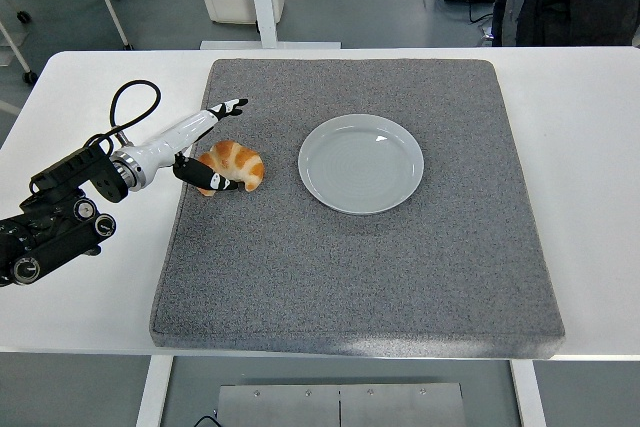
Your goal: Place the bread on the plate
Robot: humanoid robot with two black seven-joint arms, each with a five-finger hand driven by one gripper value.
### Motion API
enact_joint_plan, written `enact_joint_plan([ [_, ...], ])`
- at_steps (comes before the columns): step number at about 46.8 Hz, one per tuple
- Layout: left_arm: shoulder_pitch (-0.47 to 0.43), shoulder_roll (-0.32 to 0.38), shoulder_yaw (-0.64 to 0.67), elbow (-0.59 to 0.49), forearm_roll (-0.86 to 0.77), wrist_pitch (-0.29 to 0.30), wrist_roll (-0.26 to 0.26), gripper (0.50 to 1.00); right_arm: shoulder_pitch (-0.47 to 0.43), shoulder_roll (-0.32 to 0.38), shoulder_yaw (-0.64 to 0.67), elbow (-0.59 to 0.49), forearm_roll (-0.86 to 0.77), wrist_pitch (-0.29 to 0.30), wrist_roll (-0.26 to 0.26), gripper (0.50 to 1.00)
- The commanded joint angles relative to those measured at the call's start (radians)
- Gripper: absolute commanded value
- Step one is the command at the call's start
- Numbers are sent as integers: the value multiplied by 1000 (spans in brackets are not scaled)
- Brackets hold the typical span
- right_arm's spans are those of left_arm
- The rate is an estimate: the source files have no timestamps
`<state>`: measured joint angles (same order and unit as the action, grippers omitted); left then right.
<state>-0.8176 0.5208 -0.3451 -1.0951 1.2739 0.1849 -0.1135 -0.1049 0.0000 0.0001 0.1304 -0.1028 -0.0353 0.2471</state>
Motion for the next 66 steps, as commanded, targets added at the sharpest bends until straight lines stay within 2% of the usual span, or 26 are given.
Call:
enact_joint_plan([
  [1,0,-2,0,7,-1,5,0,958,-1,0,0,0,0,0,0,1000],
  [11,5,-13,18,14,-4,5,0,801,-1,0,0,0,0,0,0,1000],
  [14,3,-15,32,23,-14,8,0,778,-1,0,0,0,0,0,0,1000],
  [21,0,-35,35,31,-16,13,-2,771,-1,0,0,0,0,0,0,1000],
  [22,0,-35,34,32,-14,13,-2,753,-1,0,0,0,0,0,0,1000],
  [24,-2,-36,35,32,-14,13,-2,657,-1,0,0,0,0,0,0,1000],
  [26,-5,-36,35,32,-16,13,-2,589,-1,0,0,0,0,0,0,1000],
  [28,-6,-36,34,31,-16,13,-3,500,-1,0,0,0,0,0,0,1000],
  [39,-23,-39,34,24,-18,8,-44,500,-1,0,0,0,0,0,0,1000],
  [47,-38,-24,34,8,-19,4,-43,500,1,0,0,0,0,0,0,1000],
  [66,-143,79,34,-54,-21,-5,-43,500,1,0,0,0,0,0,0,1000],
])
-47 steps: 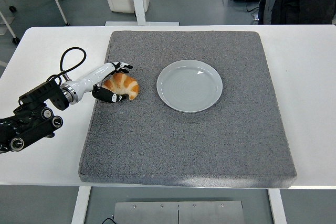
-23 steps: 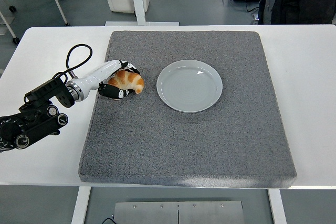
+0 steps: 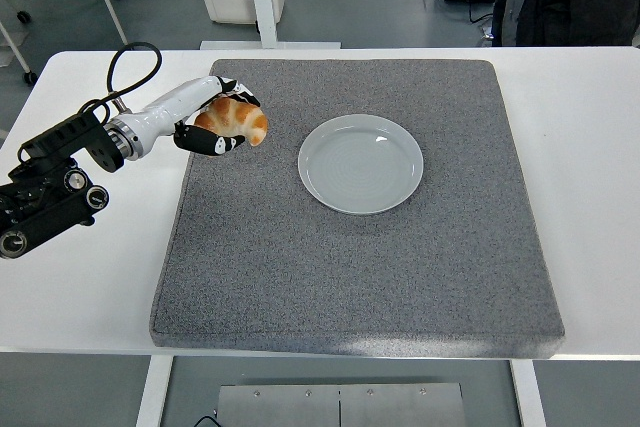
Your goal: Place the bread on the plate
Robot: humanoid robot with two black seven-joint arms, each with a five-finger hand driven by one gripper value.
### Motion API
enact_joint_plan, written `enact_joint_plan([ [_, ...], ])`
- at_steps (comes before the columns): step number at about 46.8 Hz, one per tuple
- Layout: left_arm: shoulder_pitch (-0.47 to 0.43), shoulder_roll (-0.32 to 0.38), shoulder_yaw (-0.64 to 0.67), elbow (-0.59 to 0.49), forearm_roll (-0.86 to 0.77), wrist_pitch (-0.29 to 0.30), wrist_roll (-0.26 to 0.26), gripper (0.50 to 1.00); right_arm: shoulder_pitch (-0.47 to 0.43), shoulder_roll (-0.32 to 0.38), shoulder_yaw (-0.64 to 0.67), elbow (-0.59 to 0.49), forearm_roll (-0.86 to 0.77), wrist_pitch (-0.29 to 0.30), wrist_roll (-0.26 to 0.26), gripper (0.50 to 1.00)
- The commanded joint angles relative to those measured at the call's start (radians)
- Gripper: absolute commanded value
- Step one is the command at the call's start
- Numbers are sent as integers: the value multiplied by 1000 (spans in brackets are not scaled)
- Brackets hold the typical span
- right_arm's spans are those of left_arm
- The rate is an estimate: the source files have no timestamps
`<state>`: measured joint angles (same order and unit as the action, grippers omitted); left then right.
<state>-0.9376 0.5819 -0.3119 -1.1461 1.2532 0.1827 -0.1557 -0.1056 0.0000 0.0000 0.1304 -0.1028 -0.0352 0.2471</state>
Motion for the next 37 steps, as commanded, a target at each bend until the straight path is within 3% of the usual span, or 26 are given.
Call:
enact_joint_plan([
  [1,-30,22,0,-4,0,-5,-1,500,0,0,0,0,0,0,0,1000],
  [21,-187,76,0,-6,-1,-107,-4,500,1,0,0,0,0,0,0,1000],
  [27,-225,62,0,-6,0,-140,-4,500,0,0,0,0,0,0,0,1000],
  [37,-314,13,80,-6,3,-144,-4,500,0,0,0,0,0,0,0,1000],
])
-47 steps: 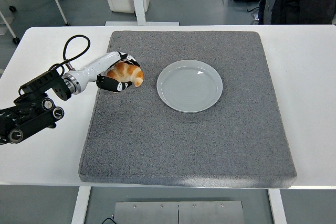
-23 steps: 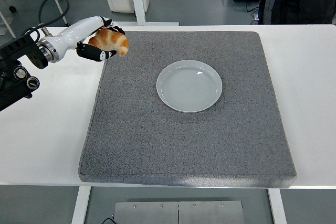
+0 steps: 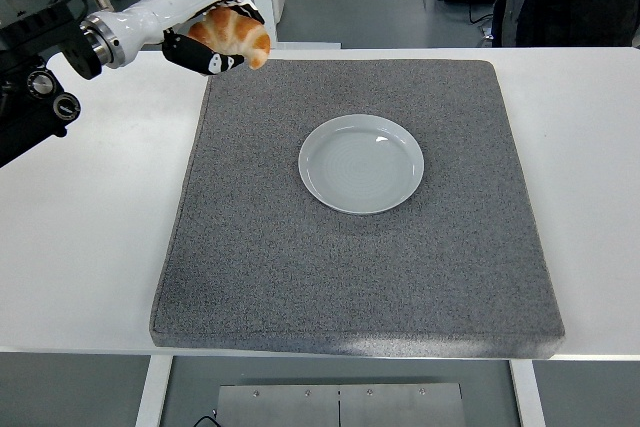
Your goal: Place the bread on the plate
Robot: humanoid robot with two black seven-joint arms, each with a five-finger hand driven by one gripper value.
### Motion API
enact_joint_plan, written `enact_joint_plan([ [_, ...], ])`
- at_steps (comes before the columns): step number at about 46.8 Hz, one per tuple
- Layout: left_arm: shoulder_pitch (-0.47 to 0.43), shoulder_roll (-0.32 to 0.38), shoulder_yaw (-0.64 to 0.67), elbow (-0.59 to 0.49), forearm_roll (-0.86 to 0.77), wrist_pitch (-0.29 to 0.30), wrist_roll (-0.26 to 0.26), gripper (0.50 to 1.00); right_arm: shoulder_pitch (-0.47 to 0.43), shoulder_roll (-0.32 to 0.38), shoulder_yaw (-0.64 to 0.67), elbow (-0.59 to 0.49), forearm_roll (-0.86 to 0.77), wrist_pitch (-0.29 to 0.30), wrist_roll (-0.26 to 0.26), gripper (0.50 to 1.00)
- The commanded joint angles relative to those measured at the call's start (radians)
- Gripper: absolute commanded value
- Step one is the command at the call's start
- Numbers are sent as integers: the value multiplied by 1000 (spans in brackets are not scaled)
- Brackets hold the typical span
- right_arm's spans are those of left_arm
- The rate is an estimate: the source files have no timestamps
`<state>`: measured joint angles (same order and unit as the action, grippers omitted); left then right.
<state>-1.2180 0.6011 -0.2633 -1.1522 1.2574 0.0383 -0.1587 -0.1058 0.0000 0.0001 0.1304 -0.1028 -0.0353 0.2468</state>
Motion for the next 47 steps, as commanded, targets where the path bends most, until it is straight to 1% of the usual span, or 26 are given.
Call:
enact_joint_plan([
  [1,-43,-7,42,0,-1,0,-2,500,0,0,0,0,0,0,0,1000],
  [6,-80,-35,65,0,-4,0,-4,500,0,0,0,0,0,0,0,1000],
  [18,-103,-118,73,0,11,0,1,500,0,0,0,0,0,0,0,1000],
  [26,-138,-164,131,3,8,0,-4,500,1,0,0,0,0,0,0,1000],
  [33,-133,-222,142,14,7,2,-5,500,0,0,0,0,0,0,0,1000],
  [42,-126,-265,144,25,14,2,-8,500,0,0,0,0,0,0,0,1000],
  [47,-126,-297,151,81,13,2,-38,500,0,0,0,0,0,0,0,1000],
])
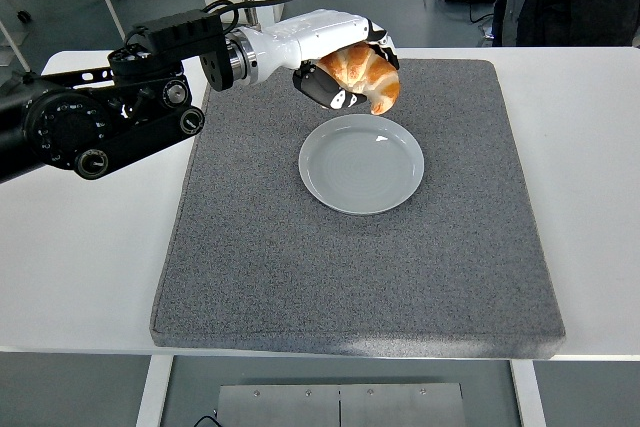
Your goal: Place the bread on the plate
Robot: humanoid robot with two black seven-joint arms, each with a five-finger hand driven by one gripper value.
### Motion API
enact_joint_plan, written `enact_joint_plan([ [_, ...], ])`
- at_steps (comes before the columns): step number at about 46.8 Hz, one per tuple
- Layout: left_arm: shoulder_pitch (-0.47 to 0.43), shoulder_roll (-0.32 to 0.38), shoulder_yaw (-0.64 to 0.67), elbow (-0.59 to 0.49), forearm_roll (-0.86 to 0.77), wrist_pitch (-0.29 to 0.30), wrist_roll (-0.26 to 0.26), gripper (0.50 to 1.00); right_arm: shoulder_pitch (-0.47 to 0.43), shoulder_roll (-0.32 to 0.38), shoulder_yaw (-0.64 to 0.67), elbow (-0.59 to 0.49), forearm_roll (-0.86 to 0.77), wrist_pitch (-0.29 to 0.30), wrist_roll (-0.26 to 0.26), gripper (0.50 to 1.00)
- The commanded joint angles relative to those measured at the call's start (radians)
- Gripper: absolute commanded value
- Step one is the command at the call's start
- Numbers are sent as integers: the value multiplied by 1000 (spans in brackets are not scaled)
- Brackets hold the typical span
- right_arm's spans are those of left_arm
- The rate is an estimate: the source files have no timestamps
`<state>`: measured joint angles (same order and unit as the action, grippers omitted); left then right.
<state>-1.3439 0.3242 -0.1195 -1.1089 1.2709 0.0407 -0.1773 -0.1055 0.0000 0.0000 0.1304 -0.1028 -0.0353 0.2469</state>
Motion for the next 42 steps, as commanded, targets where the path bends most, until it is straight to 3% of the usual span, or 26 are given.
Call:
enact_joint_plan([
  [1,-1,-31,15,55,-1,1,-25,500,0,0,0,0,0,0,0,1000],
  [26,38,-183,115,185,-1,11,-70,500,0,0,0,0,0,0,0,1000],
  [37,71,-241,147,257,2,37,-71,500,1,0,0,0,0,0,0,1000],
  [42,75,-258,195,288,1,65,-97,500,0,0,0,0,-2,0,0,1000],
])
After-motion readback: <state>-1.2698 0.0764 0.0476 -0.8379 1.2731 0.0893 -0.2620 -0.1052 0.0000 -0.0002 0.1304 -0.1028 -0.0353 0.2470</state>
